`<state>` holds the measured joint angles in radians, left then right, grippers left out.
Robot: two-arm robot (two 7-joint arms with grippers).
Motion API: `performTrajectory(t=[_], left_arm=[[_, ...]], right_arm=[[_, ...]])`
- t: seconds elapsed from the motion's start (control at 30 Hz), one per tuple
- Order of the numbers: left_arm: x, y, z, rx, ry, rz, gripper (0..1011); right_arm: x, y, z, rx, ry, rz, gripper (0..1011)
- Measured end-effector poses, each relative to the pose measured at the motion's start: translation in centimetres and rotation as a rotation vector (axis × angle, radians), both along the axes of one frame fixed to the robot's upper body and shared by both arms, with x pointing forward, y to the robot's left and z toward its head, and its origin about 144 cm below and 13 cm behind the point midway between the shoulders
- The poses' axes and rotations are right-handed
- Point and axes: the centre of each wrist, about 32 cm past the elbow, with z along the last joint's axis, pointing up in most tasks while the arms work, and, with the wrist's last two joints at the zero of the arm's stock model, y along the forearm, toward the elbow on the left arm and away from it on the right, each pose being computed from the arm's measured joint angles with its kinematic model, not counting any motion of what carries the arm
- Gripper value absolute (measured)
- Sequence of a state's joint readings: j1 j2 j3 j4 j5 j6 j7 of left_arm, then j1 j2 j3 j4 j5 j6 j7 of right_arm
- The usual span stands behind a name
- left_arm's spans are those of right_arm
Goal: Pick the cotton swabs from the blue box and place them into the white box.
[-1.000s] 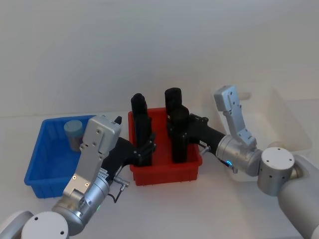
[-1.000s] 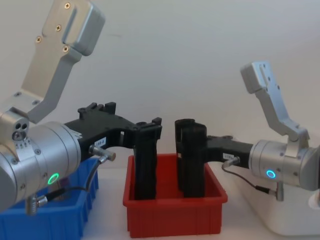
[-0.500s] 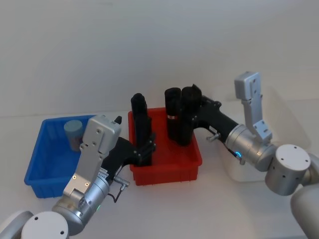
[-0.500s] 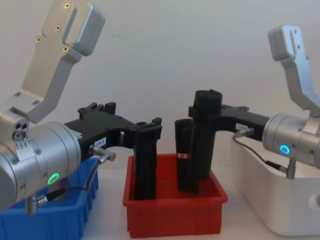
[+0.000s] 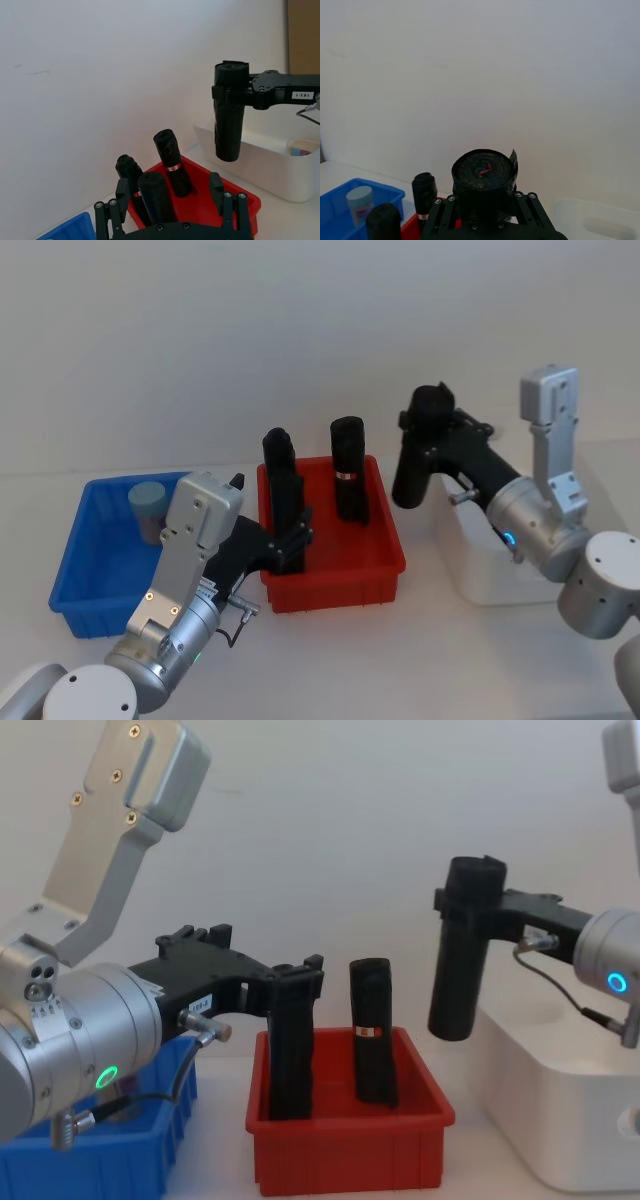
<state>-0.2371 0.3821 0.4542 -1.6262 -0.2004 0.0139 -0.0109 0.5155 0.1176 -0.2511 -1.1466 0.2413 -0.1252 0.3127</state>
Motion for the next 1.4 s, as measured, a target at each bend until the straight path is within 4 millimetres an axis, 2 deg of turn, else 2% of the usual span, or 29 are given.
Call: performTrajectory(t=[0.3, 0.63, 1.03, 1.13, 1.17, 1.4], left_arm=[[0.0, 0.0, 0.0, 0.0, 0.0, 0.0, 1004], [0.0, 0.0, 0.0, 0.0, 0.0, 0.0, 1004], [0.0, 0.0, 0.0, 0.0, 0.0, 0.0, 1004], [0.0, 0.0, 0.0, 0.0, 0.0, 0.0, 1004], [0.0, 0.0, 0.0, 0.0, 0.0, 0.0, 1004], [0.0, 0.0, 0.0, 0.0, 0.0, 0.0, 1004]], right_arm=[[-1.0, -1.2, 0.7, 0.008, 0.004, -0.125, 464], [-2.2, -3.3, 1.1, 0.009, 0.03, -0.276, 464], [-2.9, -4.7, 1.0, 0.008, 0.07, -0.339, 465], [-3.0, -5.0, 0.9, 0.01, 0.083, -0.342, 578], [-3.0, -5.0, 0.9, 0.011, 0.086, -0.341, 578], [-3.1, -5.4, 0.7, 0.015, 0.099, -0.326, 779]])
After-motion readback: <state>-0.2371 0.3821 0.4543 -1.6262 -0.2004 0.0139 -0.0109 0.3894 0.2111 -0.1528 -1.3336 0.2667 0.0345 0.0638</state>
